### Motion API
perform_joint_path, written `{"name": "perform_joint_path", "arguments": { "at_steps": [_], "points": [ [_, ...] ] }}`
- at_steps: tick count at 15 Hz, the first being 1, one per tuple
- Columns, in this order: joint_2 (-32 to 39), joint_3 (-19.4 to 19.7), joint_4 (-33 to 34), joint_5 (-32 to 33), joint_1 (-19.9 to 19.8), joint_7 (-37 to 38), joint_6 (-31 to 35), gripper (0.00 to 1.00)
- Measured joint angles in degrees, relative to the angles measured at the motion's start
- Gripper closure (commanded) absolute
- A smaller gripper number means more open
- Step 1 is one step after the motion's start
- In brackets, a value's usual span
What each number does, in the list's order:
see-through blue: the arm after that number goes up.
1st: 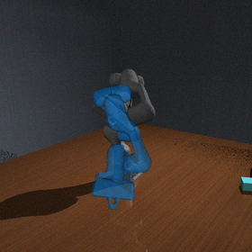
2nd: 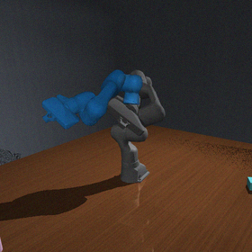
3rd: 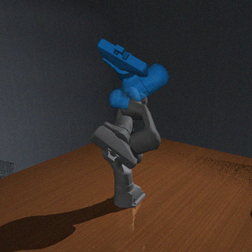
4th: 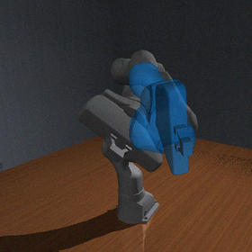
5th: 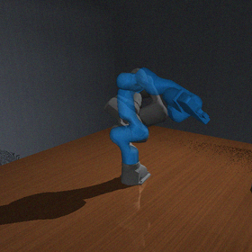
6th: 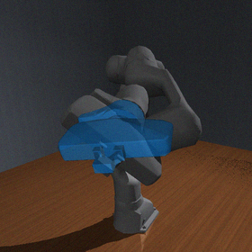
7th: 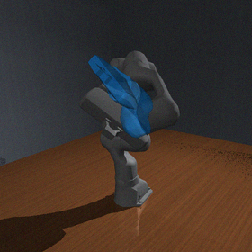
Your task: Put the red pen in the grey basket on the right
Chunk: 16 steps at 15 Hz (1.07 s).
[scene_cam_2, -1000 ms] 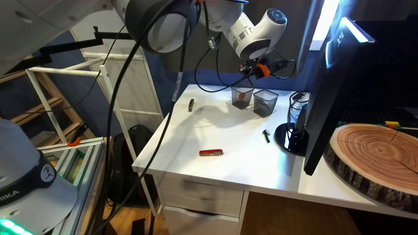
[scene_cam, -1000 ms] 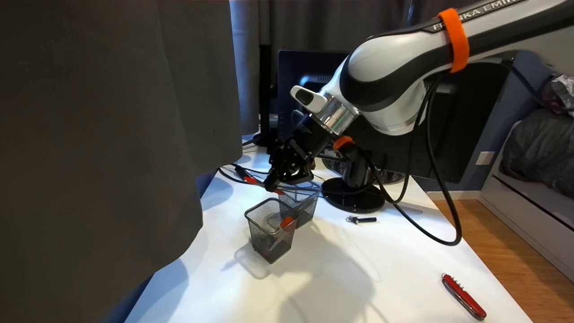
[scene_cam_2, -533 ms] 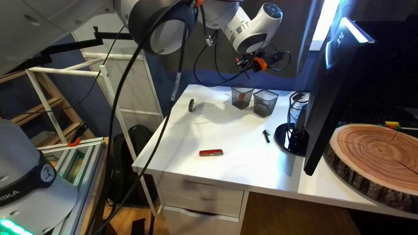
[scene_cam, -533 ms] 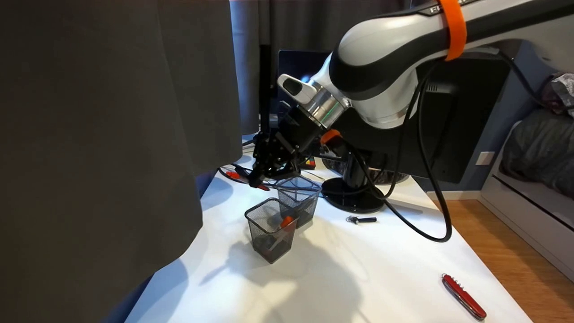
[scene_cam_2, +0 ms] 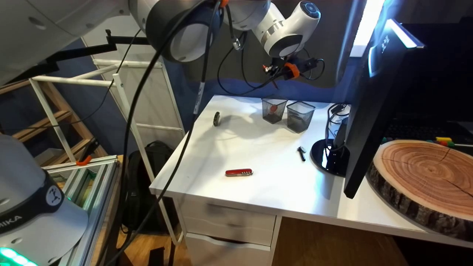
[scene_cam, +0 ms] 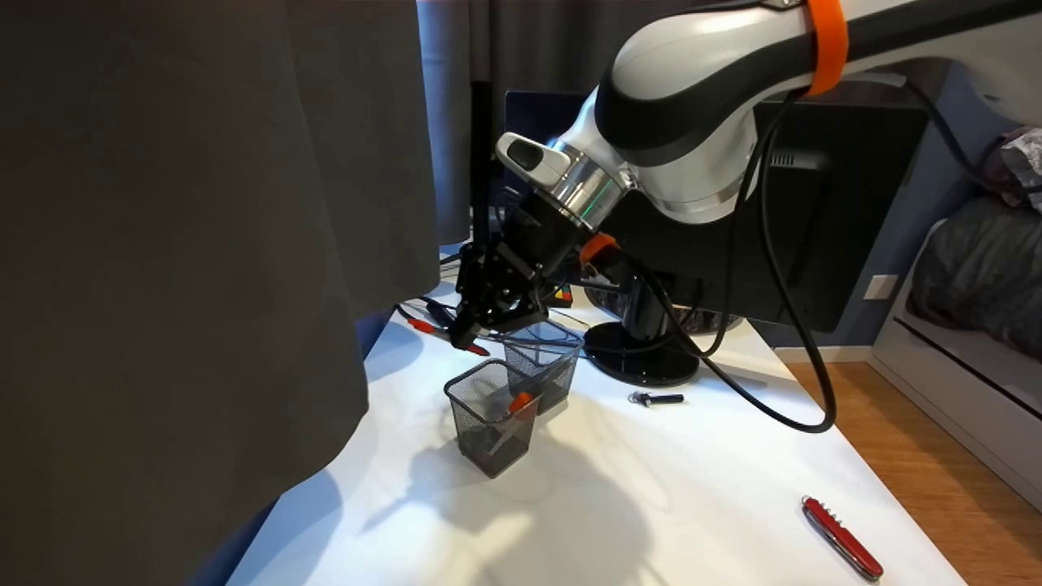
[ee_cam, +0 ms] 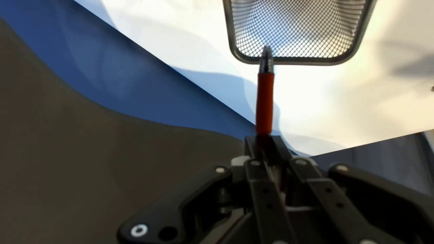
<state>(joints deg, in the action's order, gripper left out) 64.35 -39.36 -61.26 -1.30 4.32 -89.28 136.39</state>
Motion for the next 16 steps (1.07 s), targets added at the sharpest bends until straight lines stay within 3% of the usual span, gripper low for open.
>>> {"name": "perform_joint_path", "arguments": {
  "at_steps": [1,2,4,12,16],
  "points": [
    [0.08,0.00,0.12,-0.01,0.00,0.07,-0.65,0.97],
    [0.15,0.00,0.23,-0.01,0.00,0.13,-1.26,0.64],
    [0.25,0.00,0.45,-0.01,0.01,0.31,-2.35,0.57],
    [0.42,0.12,1.47,-0.01,0.33,2.15,-4.49,0.02],
    [-0.11,0.11,1.78,1.62,0.49,-0.88,0.23,0.00]
  ]
}}
